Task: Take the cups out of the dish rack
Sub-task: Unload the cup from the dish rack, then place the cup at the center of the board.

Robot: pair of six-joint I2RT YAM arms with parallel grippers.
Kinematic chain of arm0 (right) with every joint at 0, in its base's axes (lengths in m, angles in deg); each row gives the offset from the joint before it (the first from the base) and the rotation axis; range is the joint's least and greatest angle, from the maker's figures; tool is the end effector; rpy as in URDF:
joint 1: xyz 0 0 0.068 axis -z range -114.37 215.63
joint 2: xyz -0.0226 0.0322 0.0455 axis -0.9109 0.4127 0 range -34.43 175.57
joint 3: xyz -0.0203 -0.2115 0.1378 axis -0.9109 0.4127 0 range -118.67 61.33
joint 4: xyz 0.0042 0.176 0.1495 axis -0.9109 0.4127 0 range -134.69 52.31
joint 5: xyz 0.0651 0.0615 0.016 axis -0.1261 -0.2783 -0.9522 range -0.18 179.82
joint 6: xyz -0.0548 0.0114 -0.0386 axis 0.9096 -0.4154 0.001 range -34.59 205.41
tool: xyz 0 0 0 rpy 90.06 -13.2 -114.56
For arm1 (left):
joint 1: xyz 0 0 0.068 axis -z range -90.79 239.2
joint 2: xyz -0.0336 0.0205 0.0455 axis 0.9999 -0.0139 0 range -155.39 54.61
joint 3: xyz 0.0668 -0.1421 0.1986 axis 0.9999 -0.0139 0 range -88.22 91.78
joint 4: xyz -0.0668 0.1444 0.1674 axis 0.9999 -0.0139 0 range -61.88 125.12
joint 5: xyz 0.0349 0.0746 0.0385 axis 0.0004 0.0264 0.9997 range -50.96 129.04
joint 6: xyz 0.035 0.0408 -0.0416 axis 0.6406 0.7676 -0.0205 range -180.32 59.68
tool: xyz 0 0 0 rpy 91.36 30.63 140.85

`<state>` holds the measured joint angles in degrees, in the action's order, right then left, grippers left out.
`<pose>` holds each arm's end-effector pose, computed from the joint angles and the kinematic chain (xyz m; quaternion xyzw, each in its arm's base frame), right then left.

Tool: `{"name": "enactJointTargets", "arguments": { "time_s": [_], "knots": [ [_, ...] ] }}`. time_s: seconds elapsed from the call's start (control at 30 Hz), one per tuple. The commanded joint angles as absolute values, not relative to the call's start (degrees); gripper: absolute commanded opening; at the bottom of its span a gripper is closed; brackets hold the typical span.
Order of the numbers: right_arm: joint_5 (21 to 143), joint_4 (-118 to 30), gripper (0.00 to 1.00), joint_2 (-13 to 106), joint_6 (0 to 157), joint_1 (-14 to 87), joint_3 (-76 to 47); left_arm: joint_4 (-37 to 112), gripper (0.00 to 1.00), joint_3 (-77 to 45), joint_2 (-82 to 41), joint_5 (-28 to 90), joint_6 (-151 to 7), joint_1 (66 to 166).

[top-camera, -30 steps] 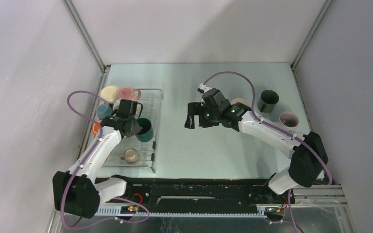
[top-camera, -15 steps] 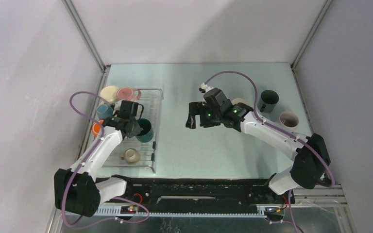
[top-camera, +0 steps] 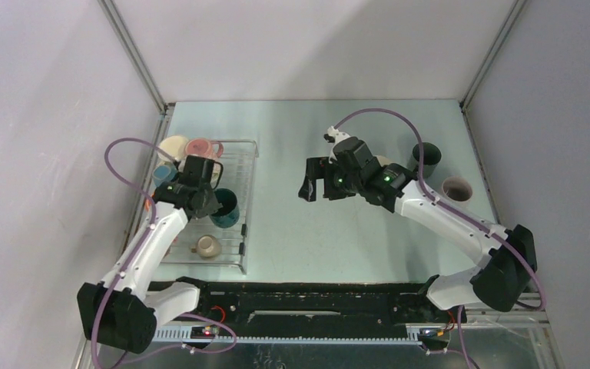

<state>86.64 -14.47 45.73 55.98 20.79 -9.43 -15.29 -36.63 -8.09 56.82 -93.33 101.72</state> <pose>0.2081 0.2112 0.2963 -0.1329 0.8948 0.2768 0.3240 0.1872 -0.0245 0.2372 -0.2078 0.9356 0.0441 0.2820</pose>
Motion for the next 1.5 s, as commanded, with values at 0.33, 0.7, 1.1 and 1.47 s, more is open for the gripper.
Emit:
{"name": "enactJointTargets", "arguments": {
  "time_s": [0.33, 0.7, 1.1, 1.47],
  "knots": [
    [94.15, -7.61, 1.00, 34.84, 55.72, 23.87, -12.06, -16.87, 0.00, -14.24, -11.86, 58.04, -92.39, 112.41],
    [99.47, 1.76, 1.00, 22.22, 54.37, 27.92, -12.05, -11.92, 0.00, 9.17, -38.67, 57.38, -93.13, 124.35],
    [102.66, 10.81, 0.99, 13.62, 53.39, 29.59, -12.13, -13.33, 0.00, 38.92, -68.85, 55.41, -90.16, 130.53],
    [103.30, 14.72, 1.00, 10.40, 52.80, 29.59, -11.47, -8.68, 0.00, 43.55, -79.73, 54.47, -89.77, 131.37]
  ]
}}
